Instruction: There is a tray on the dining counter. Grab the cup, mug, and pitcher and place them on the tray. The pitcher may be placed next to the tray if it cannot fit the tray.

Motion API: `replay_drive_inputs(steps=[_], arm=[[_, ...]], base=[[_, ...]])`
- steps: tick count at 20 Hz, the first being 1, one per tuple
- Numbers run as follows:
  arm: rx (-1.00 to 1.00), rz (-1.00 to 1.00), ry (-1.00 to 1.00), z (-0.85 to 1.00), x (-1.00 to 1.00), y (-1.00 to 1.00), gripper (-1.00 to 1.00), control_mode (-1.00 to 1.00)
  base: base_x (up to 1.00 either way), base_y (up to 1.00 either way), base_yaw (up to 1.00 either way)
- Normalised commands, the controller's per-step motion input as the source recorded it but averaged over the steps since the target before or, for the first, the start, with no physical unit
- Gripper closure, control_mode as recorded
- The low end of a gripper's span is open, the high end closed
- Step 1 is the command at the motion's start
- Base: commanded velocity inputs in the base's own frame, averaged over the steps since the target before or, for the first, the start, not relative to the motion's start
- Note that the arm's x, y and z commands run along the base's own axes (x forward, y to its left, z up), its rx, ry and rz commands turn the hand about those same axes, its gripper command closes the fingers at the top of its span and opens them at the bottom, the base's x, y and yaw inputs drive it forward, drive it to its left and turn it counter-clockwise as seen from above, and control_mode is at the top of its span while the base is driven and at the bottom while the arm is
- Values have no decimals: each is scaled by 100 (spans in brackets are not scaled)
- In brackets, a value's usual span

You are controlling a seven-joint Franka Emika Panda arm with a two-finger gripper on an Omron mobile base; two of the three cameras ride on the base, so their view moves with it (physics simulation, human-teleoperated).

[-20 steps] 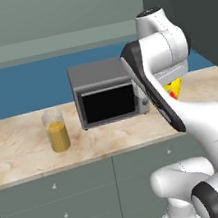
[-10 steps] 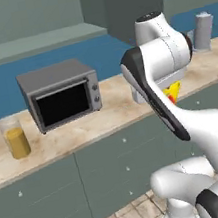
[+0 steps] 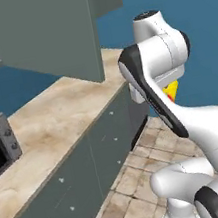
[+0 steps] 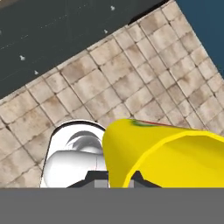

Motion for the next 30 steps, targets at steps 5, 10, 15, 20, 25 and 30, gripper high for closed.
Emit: replay_drive_inputs(steps=[5,10,15,20,25,30], arm=[[0,0,0,0,0,0,100,100],[0,0,0,0,0,0,100,100],[0,0,0,0,0,0,100,100],[0,0,0,0,0,0,100,100],[0,0,0,0,0,0,100,100],[0,0,0,0,0,0,100,100]], base=[[0,-26,-90],[6,-25,-90],[21,-8,-86],[30,0,-83],[70,26,-67],[100,62,-60]])
